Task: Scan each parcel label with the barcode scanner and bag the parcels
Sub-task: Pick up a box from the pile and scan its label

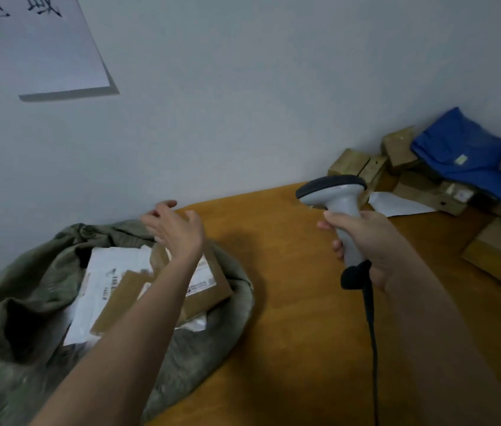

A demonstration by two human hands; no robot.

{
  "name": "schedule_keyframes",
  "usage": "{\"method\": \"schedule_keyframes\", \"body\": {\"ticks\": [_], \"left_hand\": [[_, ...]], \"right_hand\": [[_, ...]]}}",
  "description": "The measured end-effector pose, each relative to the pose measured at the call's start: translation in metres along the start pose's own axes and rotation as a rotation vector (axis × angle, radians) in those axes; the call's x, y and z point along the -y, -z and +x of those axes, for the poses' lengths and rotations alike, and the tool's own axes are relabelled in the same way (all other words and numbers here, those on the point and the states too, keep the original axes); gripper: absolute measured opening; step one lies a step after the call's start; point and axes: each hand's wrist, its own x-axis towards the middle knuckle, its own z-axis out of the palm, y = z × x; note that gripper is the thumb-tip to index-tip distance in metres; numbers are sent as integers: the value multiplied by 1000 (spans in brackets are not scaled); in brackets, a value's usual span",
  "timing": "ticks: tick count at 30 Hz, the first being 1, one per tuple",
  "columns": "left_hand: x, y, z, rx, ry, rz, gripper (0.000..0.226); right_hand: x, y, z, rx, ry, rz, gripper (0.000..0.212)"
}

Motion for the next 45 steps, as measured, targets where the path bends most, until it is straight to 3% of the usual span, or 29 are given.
{"method": "schedule_keyframes", "body": {"ticks": [8,14,23,28,31,35,40,45], "left_hand": [[-63,-126,-58,168,-51,51,26],[-108,-243,-104,253,-70,96,29],[-149,-387,-139,612,-185,179,52],[-153,-450,-136,744,-122,237,64],[-150,-464,-137,731,-78,173,49],[-136,-451,-147,682,-159,98,41],[-94,-386,-172,689,-496,190,42],[-49,-307,-202,641,-808,449,53]], "right_hand": [[17,119,75,-138,76,65,17],[36,212,165,-120,83,69,20],[29,274,268,-112,0,164,14],[10,292,304,-116,-106,151,15],[-2,299,318,-120,-140,151,16],[-17,307,321,-143,-166,139,17],[-24,303,292,-134,-187,159,10],[-31,286,239,-126,-201,105,12]]}}
